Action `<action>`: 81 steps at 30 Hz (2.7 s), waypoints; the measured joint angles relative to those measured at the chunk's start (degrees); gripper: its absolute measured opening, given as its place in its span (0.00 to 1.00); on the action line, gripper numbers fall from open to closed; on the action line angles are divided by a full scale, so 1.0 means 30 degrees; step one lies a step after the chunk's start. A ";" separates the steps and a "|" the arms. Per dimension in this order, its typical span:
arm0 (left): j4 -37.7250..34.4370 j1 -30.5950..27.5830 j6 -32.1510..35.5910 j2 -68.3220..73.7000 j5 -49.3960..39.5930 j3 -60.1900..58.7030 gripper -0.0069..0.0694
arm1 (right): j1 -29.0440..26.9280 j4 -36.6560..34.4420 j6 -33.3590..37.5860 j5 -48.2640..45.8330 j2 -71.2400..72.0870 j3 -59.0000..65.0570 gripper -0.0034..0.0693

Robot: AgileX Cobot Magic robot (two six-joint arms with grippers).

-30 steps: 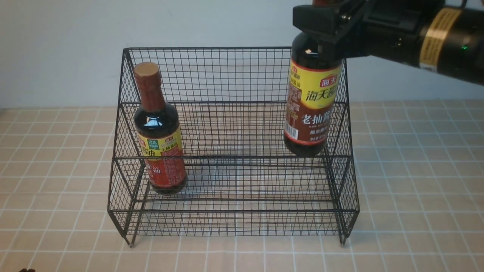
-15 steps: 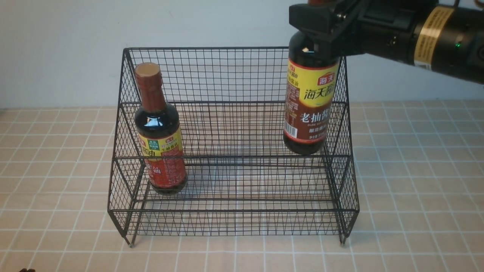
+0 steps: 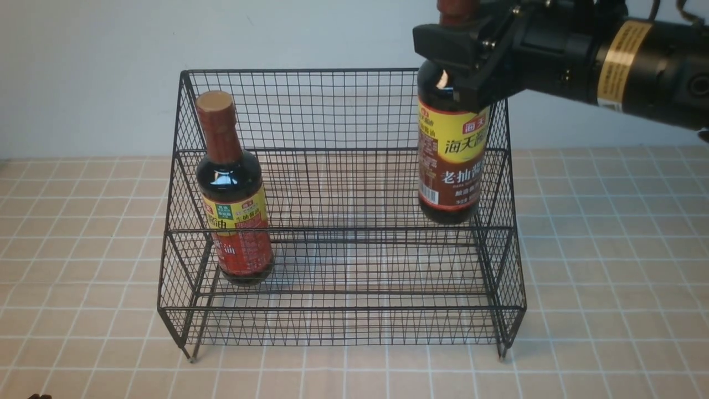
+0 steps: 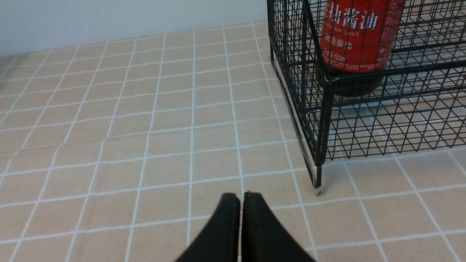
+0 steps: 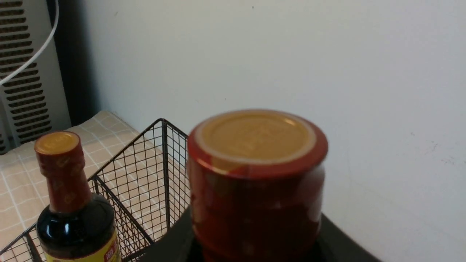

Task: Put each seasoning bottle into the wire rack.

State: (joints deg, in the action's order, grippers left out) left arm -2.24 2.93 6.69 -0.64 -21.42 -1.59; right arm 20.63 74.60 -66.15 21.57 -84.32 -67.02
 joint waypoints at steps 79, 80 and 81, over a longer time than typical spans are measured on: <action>0.0000 0.0000 0.0000 0.0000 -0.0034 0.0000 0.08 | 0.0000 -0.4405 0.2895 -1.8986 1.1277 0.3845 0.03; 0.0000 0.0000 0.0000 0.0000 -0.0034 0.0000 0.08 | 0.0000 -0.7088 0.3650 -2.1216 1.1480 0.3845 0.03; 0.0000 0.0000 0.0000 0.0000 -0.0034 0.0000 0.08 | 0.0000 -0.9719 0.4935 -2.3219 1.1647 0.3845 0.03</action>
State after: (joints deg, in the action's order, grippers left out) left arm -2.24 2.93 6.69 -0.64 -21.52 -1.59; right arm 20.63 45.44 -51.34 -48.08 -49.38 -55.49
